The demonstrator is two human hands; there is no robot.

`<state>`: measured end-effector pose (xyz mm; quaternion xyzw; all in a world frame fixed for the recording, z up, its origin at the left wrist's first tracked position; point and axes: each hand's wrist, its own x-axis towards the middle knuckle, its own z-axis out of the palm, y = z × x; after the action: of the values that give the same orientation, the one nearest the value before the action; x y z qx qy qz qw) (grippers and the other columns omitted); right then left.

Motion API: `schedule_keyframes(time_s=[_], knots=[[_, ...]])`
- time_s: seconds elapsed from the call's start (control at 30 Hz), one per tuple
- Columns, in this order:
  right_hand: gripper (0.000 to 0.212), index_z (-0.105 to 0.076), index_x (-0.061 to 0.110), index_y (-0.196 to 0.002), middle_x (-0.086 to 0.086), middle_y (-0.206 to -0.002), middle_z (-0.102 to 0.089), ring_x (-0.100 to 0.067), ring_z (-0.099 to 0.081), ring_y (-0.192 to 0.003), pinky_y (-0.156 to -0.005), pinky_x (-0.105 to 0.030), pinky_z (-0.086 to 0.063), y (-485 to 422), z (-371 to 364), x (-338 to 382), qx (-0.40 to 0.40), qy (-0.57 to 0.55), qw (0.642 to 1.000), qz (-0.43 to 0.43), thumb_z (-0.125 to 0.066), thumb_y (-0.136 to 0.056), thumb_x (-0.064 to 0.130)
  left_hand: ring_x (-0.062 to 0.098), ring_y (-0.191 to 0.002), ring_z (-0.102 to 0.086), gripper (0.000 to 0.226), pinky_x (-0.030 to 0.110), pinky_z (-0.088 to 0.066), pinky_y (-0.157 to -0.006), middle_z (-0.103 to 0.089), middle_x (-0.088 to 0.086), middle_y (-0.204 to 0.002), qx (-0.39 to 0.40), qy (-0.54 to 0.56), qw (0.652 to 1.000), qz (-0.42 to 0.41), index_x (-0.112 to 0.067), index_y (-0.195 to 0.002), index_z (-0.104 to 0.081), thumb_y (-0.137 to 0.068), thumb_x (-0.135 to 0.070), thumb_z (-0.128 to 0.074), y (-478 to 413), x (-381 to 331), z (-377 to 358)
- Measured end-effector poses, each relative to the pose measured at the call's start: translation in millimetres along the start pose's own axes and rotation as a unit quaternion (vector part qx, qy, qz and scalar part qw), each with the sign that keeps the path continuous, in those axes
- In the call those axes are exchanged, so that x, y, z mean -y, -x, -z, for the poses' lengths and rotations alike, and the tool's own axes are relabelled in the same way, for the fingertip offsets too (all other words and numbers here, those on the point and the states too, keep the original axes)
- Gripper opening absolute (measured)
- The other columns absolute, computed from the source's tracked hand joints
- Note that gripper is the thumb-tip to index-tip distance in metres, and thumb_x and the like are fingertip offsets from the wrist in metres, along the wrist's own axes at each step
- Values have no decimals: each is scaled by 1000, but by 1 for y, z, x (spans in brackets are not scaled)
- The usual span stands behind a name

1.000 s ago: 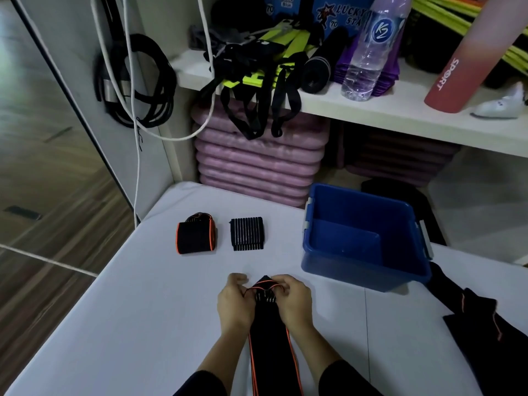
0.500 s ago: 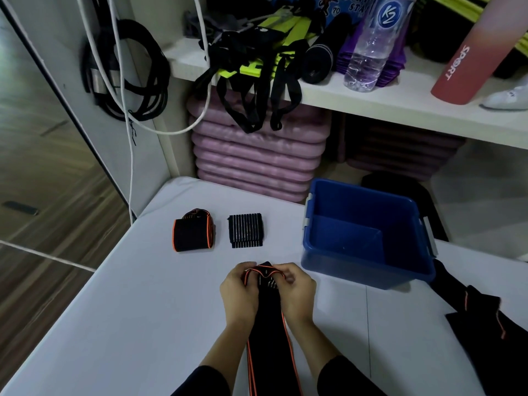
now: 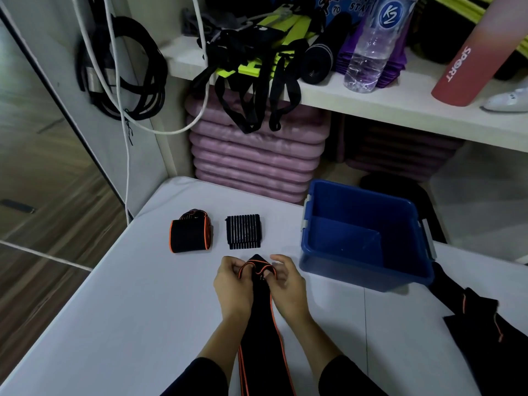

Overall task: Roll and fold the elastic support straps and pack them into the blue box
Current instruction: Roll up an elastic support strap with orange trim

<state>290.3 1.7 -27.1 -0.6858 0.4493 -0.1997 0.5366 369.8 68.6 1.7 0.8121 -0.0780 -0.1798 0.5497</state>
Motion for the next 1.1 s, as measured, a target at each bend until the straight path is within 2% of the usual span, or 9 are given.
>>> schedule_keyframes(time_s=[0.1, 0.3, 0.43, 0.53, 0.67, 0.8, 0.87, 0.97, 1.1], knots=[[44, -53, 40, -107, 11, -95, -67, -7, -64, -91, -90, -31, -53, 0, 3, -9, 50, 20, 998, -26, -70, -77, 12, 16, -67, -53, 8, 14, -37, -54, -57, 3, -72, 8, -6, 1000, 12, -9, -80, -52, -85, -8, -59, -8, 4, -1], [45, -57, 46, -83, 4, -81, -70, -12, -67, -82, -83, -34, -56, -7, 5, -17, -20, 28, 999, -26, -69, -74, 4, 7, -75, -55, 22, 16, -40, -66, -58, -11, -77, 83, -38, 995, 37, -21, -99, -55, -82, -26, -68, -10, 15, 9], [42, -55, 43, -82, 8, -81, -68, -10, -66, -82, -84, -30, -54, -6, 5, -16, -35, 24, 999, -29, -70, -77, 4, -1, -70, -56, 20, -2, -38, -55, -66, -7, -79, 117, -71, 990, 26, -16, -104, -68, -89, -11, -56, -7, 24, 14], [30, -62, 34, -86, 10, -81, -69, -7, -66, -81, -87, -32, -55, -6, 5, -18, -24, 30, 999, -34, -69, -80, 6, 3, -65, -55, 22, -1, -38, -49, -65, -4, -72, 121, -88, 988, 47, -10, -98, -72, -88, -3, -53, -8, 26, 13], [34, -64, 34, -86, 8, -84, -71, -8, -67, -82, -87, -34, -56, -10, 6, -20, -28, 20, 999, -35, -69, -79, 1, 1, -63, -55, 17, -3, -38, -48, -65, 0, -71, 111, -76, 988, 71, -6, -92, -73, -85, 1, -59, -12, 24, 8], [44, -62, 37, -89, 11, -87, -70, -7, -67, -85, -86, -29, -54, -12, 11, -20, -34, -15, 999, -29, -69, -75, -4, 0, -66, -55, 17, -3, -38, -53, -66, -3, -74, 104, -67, 991, 52, -7, -96, -72, -81, -1, -66, -15, 15, 5], [42, -63, 30, -100, 10, -92, -68, -7, -64, -89, -90, -28, -52, -11, 15, -18, -18, -10, 999, -33, -69, -76, -4, 5, -71, -58, 23, -1, -38, -63, -67, -1, -85, 105, -71, 991, 42, -7, -102, -69, -80, -5, -69, -13, 12, 6], [45, -58, 19, -119, 4, -103, -62, -15, -60, -93, -90, -30, -52, -5, 19, -18, -2, 56, 997, -51, -72, -78, 6, 14, -92, -60, 31, 15, -38, -81, -65, 4, -109, 95, -126, 987, 25, -10, -113, -64, -82, -12, -67, -8, 16, 12], [36, -58, 22, -111, 6, -94, -60, -15, -61, -87, -79, -27, -52, 25, 29, -24, 20, 157, 985, -71, -74, -78, 21, 11, -75, -51, 30, 20, -36, -73, -56, -7, -73, 126, -180, 974, 49, -10, -112, -58, -85, -19, -64, 9, 26, 24]])
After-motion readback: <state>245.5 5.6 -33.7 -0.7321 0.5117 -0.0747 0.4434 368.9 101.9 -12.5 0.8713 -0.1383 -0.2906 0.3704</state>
